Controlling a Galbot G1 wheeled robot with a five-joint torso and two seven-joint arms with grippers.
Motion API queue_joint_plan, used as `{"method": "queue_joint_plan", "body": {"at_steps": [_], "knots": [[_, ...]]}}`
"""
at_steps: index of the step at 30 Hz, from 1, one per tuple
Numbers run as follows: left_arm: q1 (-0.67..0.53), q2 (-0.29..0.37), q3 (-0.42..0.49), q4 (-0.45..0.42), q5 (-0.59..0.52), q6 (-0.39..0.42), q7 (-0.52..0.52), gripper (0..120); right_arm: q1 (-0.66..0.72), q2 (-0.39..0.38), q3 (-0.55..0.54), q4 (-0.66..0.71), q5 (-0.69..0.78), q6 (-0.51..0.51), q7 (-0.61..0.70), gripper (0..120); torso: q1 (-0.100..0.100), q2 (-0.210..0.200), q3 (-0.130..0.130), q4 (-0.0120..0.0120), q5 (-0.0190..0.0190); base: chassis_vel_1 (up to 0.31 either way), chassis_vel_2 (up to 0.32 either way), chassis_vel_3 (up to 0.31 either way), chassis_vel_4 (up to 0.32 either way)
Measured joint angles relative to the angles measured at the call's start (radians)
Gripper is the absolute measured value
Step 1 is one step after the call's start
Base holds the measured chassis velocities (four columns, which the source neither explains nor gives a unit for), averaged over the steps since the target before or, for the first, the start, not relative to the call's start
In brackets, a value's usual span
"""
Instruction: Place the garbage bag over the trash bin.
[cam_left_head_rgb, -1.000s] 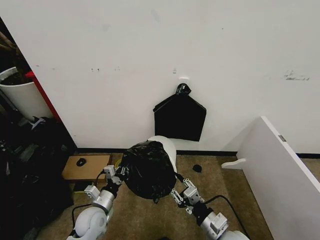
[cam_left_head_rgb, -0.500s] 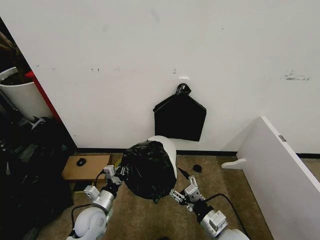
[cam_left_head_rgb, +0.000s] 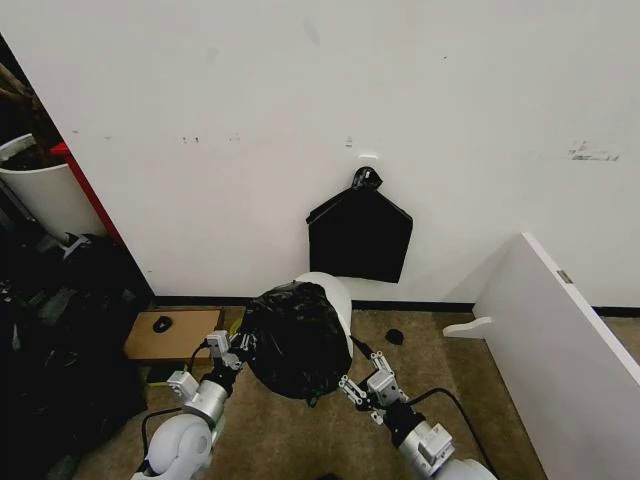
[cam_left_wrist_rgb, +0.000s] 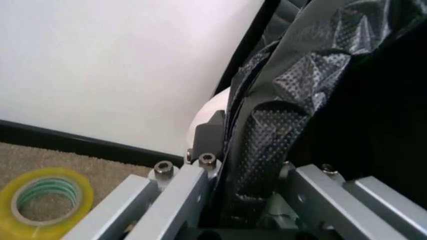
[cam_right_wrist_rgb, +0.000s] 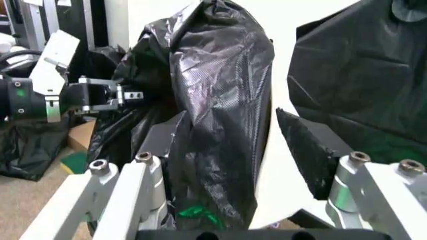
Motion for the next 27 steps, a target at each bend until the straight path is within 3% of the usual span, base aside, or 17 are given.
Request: {"method": "queue_joint_plan", "body": {"at_steps": [22,27], "knots": [[0.009,-0.005,0.001,-0.017,0.000,0.001,0.001,0,0.020,0.017,-0.010,-0.039,-0.028,-0.023,0.001,51,0.000,0.000,0.000,0.0000,0.0001,0.000,0.000,0.000,0.000],[0.013,-0.005,0.000,-0.030,0.000,0.001,0.002,0,0.022,0.019,-0.011,-0.038,-0.027,-0.031,0.001,35,0.000,0.000,0.000,0.0000,0.0001,0.000,0.000,0.000,0.000]]}}
